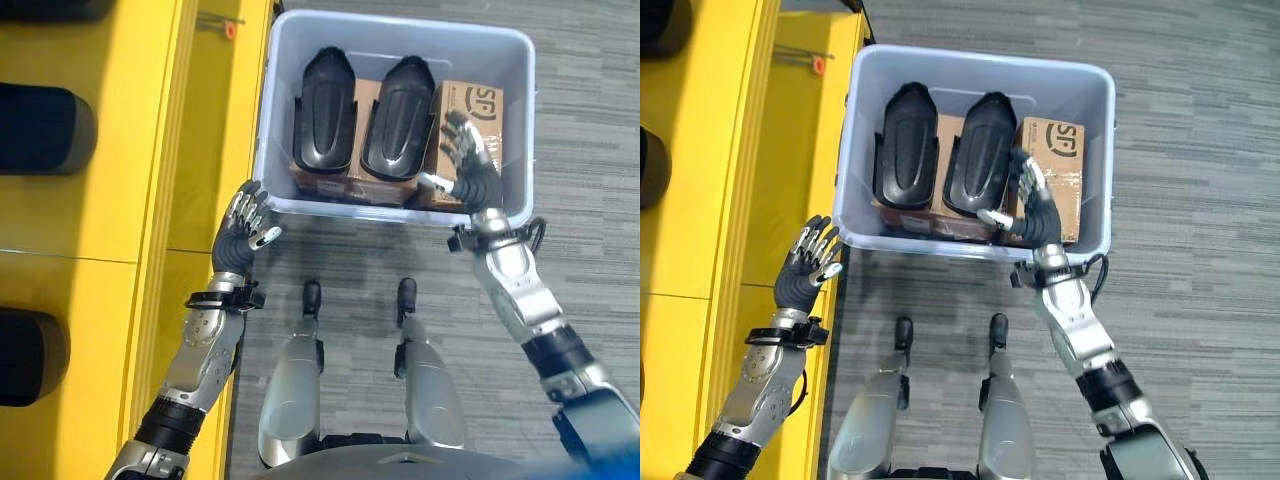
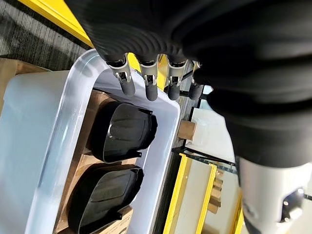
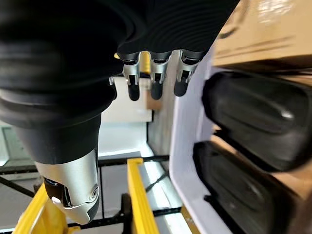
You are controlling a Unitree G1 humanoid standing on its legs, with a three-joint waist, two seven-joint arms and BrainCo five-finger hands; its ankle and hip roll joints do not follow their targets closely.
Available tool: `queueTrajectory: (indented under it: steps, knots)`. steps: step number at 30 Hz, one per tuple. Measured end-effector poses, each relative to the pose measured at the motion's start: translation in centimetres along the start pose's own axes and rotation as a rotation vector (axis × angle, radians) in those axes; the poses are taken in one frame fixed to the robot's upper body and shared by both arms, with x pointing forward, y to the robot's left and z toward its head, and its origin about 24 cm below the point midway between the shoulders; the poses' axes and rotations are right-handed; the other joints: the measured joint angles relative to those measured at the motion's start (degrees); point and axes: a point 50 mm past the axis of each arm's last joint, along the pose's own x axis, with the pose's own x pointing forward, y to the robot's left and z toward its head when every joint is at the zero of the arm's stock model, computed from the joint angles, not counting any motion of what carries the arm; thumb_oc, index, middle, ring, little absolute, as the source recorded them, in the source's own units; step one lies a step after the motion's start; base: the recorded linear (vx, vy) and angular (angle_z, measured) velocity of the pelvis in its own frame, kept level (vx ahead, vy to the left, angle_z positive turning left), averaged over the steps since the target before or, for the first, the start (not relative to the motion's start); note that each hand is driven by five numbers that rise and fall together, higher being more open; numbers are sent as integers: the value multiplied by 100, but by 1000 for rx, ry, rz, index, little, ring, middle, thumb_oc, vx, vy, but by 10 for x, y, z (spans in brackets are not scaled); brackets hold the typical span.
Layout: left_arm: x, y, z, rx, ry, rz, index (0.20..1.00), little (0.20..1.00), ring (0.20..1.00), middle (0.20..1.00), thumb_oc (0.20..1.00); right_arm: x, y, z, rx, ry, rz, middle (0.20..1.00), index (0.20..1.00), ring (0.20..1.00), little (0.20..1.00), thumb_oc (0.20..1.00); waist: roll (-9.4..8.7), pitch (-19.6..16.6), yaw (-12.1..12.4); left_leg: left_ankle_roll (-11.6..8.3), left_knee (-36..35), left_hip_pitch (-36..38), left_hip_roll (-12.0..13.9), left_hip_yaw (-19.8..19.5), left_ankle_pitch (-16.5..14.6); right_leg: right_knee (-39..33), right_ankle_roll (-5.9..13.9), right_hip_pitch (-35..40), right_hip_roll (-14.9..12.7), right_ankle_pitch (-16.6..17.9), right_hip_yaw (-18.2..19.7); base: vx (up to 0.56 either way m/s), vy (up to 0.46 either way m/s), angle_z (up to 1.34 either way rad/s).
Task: Move parts from the plastic box to the shelf.
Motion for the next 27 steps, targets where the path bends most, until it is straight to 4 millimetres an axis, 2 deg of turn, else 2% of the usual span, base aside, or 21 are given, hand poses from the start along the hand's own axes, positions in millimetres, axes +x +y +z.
queueTrajectory:
  steps: [3,5,6,8,13,19,23,27]
  knots:
    - [3,-8,0,-11,-6,-27,1000,1000,1000,1000,1000,27,-4,1,-47,4,-45,1000,1000,1000,1000,1000,0,2,96,-8,3,-107,1,-27,5,-51,-17,-72,9,28,-14,-6,-7,2]
    - [3,-9,-1,-14,-2,-32,1000,1000,1000,1000,1000,48,-14,8,-93,-6,-101,1000,1000,1000,1000,1000,-6,21,200,-14,13,-200,0,-33,9,-87,-21,-138,9,55,-17,-3,-17,0]
    - [5,-10,1,-17,-8,-37,1000,1000,1000,1000,1000,63,-27,19,-134,-20,-151,1000,1000,1000,1000,1000,-8,74,246,-24,19,-226,0,-36,17,-118,-16,-150,14,81,-19,0,0,0]
    - [2,-9,-1,-22,2,-32,1000,1000,1000,1000,1000,69,-34,25,-128,-37,-196,1000,1000,1000,1000,1000,-14,85,288,-26,14,-245,4,-45,18,-138,-19,-149,16,84,-48,-6,-17,4]
    - [3,-11,0,-25,-1,-46,1000,1000,1000,1000,1000,78,-51,24,-100,4,-297,1000,1000,1000,1000,1000,0,167,277,-28,85,-448,2,-50,18,-147,-22,-307,15,128,-73,2,1,-1]
    - [10,-18,5,-32,-26,-55,1000,1000,1000,1000,1000,87,-74,18,-96,74,-426,1000,1000,1000,1000,1000,131,395,283,-30,171,-564,1,-59,20,-155,-31,-380,13,178,-69,2,2,-1]
    - [13,-21,6,-36,-40,-65,1000,1000,1000,1000,1000,99,-89,30,-89,75,-520,1000,1000,1000,1000,1000,157,408,297,-39,202,-744,-2,-42,42,-155,-33,-565,14,235,-36,6,-2,-2]
    - [13,-21,6,-38,-38,-59,1000,1000,1000,1000,1000,100,-101,30,-76,107,-584,1000,1000,1000,1000,1000,218,439,370,-39,204,-749,-5,-45,45,-155,-33,-572,13,236,-36,0,0,0]
